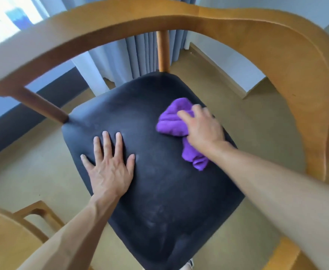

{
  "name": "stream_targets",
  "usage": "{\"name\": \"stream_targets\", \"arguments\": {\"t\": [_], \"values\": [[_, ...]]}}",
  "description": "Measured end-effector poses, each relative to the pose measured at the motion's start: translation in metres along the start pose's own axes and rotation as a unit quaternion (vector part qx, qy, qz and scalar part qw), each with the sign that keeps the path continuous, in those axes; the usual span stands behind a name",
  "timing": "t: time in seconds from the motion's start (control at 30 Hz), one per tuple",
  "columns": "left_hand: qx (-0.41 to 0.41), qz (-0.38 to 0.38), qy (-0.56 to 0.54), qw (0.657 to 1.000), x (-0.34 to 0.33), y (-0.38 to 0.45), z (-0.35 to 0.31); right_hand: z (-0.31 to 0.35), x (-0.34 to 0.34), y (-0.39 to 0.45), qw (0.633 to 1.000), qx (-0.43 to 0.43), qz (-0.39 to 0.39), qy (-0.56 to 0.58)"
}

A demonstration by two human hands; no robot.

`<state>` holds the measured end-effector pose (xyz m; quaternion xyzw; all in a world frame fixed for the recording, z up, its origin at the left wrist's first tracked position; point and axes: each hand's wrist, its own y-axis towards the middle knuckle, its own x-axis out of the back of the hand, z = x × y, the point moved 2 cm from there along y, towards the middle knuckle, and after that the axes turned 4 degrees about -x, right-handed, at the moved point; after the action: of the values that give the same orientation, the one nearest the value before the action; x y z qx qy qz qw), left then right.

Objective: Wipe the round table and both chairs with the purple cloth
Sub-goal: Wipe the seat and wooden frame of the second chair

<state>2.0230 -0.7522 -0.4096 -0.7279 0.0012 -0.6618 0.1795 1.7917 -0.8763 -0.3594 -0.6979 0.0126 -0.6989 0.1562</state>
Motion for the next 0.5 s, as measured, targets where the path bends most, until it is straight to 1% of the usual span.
{"name": "stream_targets", "arguments": {"t": [0.07, 0.1, 0.17, 0.2, 0.23, 0.27, 0.33, 0.37, 0.4, 0.43, 0.47, 0.5], "values": [[-0.003, -0.002, -0.001, 1.0, -0.001, 0.001, 0.001, -0.029, -0.001, 0.008, 0.996, -0.085, 0.013, 0.012], [-0.004, 0.005, -0.002, 1.0, 0.0, 0.001, 0.0, -0.035, -0.003, 0.011, 0.99, -0.138, 0.014, 0.037], [-0.004, 0.018, -0.009, 1.0, 0.003, 0.0, -0.002, -0.028, -0.006, 0.015, 0.963, -0.242, 0.018, 0.112], [-0.003, 0.026, -0.014, 1.0, 0.006, 0.0, -0.002, -0.017, -0.005, 0.016, 0.95, -0.274, 0.02, 0.146], [0.0, 0.031, -0.022, 0.999, 0.01, 0.002, -0.003, -0.002, -0.003, 0.016, 0.944, -0.283, 0.023, 0.171], [0.009, 0.028, -0.037, 0.999, 0.016, 0.004, -0.005, 0.016, -0.001, 0.016, 0.944, -0.265, 0.029, 0.195], [0.039, -0.017, -0.111, 0.993, 0.03, 0.01, -0.009, 0.062, 0.004, 0.013, 0.938, -0.184, 0.072, 0.283], [0.059, -0.044, -0.177, 0.981, 0.039, 0.017, -0.013, 0.084, 0.006, 0.011, 0.921, -0.145, 0.116, 0.342], [0.079, -0.066, -0.247, 0.964, 0.048, 0.025, -0.019, 0.099, 0.009, 0.011, 0.888, -0.13, 0.166, 0.409], [0.093, -0.08, -0.297, 0.947, 0.054, 0.032, -0.023, 0.108, 0.012, 0.012, 0.843, -0.141, 0.212, 0.475], [0.1, -0.084, -0.311, 0.941, 0.058, 0.038, -0.028, 0.109, 0.015, 0.016, 0.808, -0.16, 0.231, 0.517], [0.095, -0.078, -0.281, 0.952, 0.06, 0.043, -0.032, 0.102, 0.017, 0.02, 0.808, -0.173, 0.213, 0.521]]}}
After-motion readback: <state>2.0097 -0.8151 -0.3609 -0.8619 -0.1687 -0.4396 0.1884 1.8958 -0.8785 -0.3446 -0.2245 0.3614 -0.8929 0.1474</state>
